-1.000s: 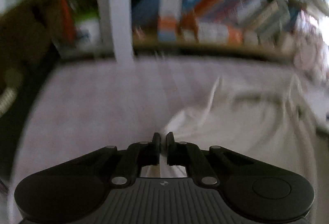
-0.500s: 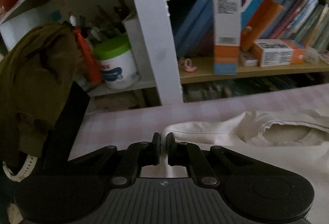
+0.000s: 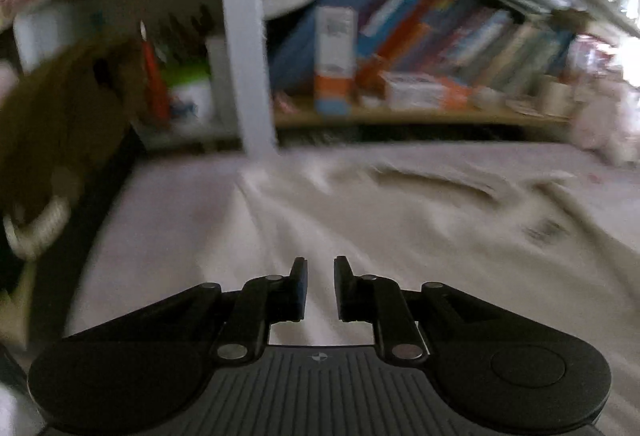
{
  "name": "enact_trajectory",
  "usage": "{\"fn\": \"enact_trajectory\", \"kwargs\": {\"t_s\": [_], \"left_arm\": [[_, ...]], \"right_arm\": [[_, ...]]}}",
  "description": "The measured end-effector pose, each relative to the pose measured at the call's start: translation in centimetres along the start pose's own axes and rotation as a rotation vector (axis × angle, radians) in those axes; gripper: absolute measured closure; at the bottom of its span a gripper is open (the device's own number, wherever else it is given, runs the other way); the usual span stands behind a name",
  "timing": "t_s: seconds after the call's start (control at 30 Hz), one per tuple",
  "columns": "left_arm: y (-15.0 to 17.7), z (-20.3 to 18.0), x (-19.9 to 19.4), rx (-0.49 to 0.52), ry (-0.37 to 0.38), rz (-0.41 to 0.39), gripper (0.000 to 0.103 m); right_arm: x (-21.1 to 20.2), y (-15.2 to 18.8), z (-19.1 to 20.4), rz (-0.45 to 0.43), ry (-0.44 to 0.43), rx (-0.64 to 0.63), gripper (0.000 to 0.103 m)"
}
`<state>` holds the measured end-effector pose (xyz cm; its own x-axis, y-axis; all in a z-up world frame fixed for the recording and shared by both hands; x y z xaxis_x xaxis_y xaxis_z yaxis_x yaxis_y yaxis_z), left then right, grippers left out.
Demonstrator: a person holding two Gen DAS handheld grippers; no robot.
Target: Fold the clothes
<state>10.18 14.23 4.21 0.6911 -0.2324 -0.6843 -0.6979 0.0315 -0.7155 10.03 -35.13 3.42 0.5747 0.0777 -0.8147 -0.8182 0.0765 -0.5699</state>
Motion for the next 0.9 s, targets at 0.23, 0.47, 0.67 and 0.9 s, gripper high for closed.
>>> {"fn": "enact_trajectory", "kwargs": {"t_s": [0.23, 0.47, 0.67, 0.9], "left_arm": [[9.2, -6.6, -2.2, -0.177, 0.059, 0.077, 0.087], [11.6, -8.8, -3.1, -0.198, -0.02, 0.105, 0.086], [12.0, -9.8, -3.6, -0.149, -0.053, 0.127, 0.086], [11.9, -11.7, -3.4, -0.149, -0.037, 0.126, 0.074]], "right_arm": [[1.1, 0.7, -1.6, 0.076, -0.016, 0.044, 0.06], [0.1, -1.6, -2.5, -0.004, 0.06, -0.129, 0.096], [2.6, -6.8, -6.0, -0.111, 0.427, -0.399, 0.097], [8.9, -8.7, -8.1, -0.066, 0.575, -0.506, 0.097]]}}
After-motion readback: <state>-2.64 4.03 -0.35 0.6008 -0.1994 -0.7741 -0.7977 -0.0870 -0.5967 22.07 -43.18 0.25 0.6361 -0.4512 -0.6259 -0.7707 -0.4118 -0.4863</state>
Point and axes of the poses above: each gripper's, at about its wrist camera, not at the fingertips, and x roughly the way its jaws point, z to its left, y to its underside, the point moved 2 cm from there along x, roughly the way its jaws point, and after that the axes turned 8 degrees about y, right-handed, at the moved point
